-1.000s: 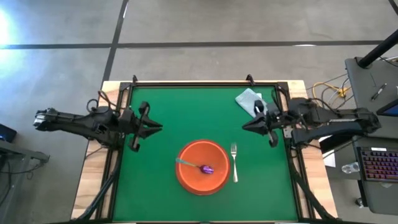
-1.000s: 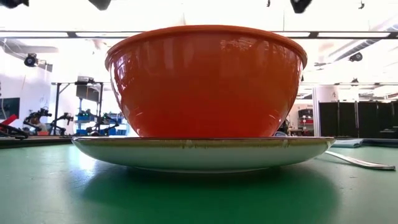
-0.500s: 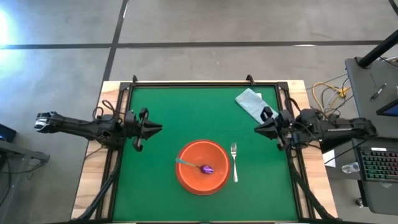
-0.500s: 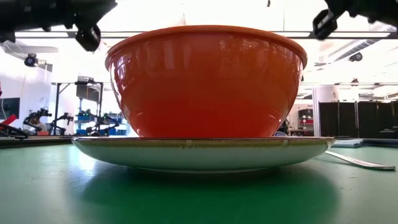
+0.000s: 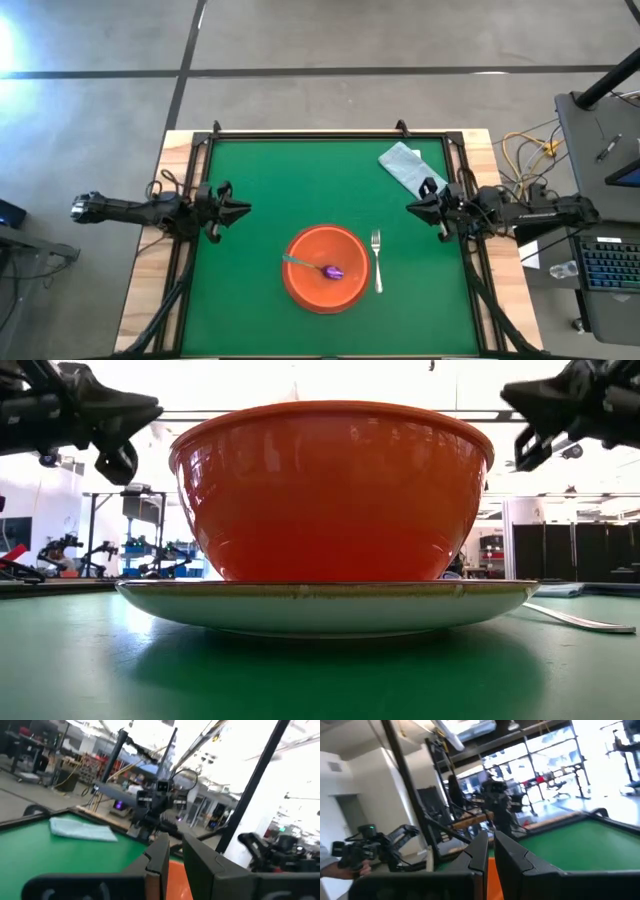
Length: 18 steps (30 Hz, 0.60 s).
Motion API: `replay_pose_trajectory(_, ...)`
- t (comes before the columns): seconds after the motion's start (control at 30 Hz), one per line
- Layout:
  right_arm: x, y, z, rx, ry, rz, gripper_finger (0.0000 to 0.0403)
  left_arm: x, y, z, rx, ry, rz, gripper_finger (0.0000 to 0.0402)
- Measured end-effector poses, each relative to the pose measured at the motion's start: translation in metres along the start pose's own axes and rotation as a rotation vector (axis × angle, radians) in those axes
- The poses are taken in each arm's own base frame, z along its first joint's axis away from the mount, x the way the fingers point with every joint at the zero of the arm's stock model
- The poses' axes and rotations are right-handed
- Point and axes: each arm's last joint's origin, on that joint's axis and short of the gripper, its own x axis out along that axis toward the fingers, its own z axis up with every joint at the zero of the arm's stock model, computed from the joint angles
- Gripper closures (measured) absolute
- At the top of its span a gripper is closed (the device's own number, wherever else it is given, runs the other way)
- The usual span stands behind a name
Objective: Set table place
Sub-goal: Return to Home Position
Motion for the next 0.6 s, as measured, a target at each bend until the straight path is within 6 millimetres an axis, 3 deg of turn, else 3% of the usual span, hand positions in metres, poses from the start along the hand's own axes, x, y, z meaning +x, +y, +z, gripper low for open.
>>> replay_pose_trajectory(0.23, -0.003, -0.005, -0.011, 0.011, 0.063, -0.058, 0.0381, -0.010, 0.011, -0.015, -0.110, 0.127, 0.172, 0.0362)
replay_pose_trajectory(0.47, -0.005, 0.000, -0.011, -0.035, 0.106, 0.096, 0.0381, -0.012, 0.011, -0.012, -0.090, 0.109, 0.178, 0.0362)
replay_pose_trajectory(0.6, -0.009, -0.002, -0.018, 0.021, 0.181, 0.072, 0.0381, -0.012, 0.011, -0.013, -0.087, 0.117, 0.179, 0.0362)
